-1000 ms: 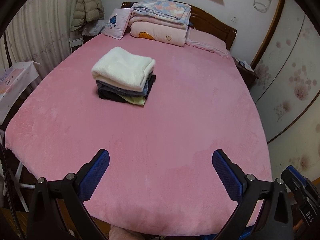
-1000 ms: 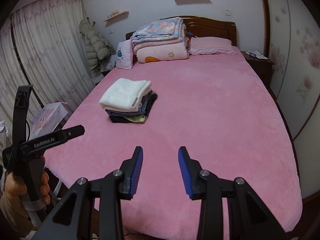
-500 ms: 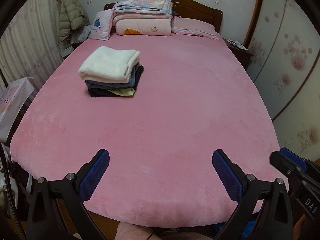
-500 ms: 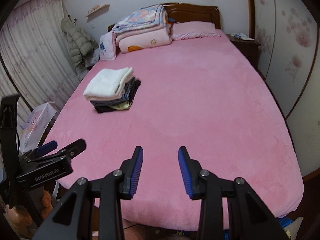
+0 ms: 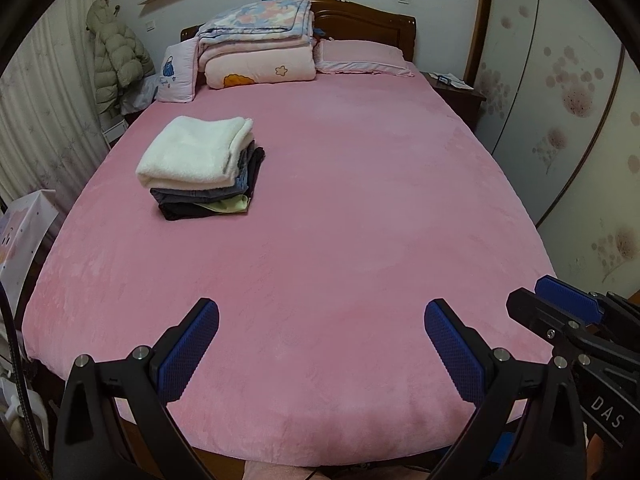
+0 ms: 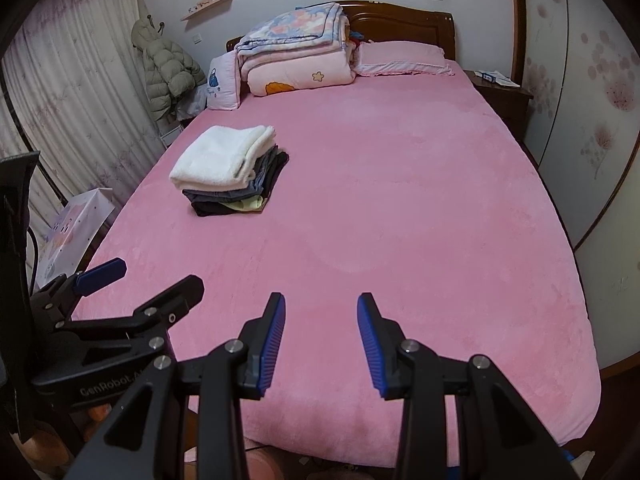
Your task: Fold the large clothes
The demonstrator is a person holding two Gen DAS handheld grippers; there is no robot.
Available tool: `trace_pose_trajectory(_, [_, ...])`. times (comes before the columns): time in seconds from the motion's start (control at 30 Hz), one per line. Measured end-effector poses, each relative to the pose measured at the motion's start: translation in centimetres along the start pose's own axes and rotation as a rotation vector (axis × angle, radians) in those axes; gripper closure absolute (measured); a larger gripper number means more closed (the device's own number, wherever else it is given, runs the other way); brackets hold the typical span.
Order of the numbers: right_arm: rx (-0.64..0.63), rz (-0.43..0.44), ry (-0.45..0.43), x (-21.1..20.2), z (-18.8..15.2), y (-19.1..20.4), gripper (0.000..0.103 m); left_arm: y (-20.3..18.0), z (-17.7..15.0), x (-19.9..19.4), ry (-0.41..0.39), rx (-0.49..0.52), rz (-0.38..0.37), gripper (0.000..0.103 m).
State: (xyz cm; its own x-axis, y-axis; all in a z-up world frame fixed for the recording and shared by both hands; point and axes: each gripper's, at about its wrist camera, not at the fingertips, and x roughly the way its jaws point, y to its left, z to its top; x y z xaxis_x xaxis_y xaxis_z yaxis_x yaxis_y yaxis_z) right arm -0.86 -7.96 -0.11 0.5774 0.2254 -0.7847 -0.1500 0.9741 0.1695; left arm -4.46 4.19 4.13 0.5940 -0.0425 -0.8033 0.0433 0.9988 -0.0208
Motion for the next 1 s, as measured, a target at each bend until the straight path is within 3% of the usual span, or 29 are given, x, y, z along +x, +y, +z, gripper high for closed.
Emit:
trace_pose_trajectory(0.17, [0.005,0.000,0.002,-0.1,0.1,-0.1,0.065,0.0,0.4,-0.2,-0.005,0.013,-0.009,0.001])
trace_pose_trajectory(0.4, [0.034,-0.011,-0.007,-0.3,0.4,-0.2,0.050,0.4,0.6,-0.1,0.007,0.018,-0.019,0.001])
trace_pose_trajectory(0.77, [0.073,-0.027,0.022,0.5,0.3,-0.3,0.049,0.2,1.3,0.3,0.027,0.033,-0.023,0.001])
trace_pose_trajectory(1.0, [0.093,-0.027,0.031,0.7,0.5,-0.5,0.038,0.5,1.5,0.2,0.019,0.024,-0.020,0.001])
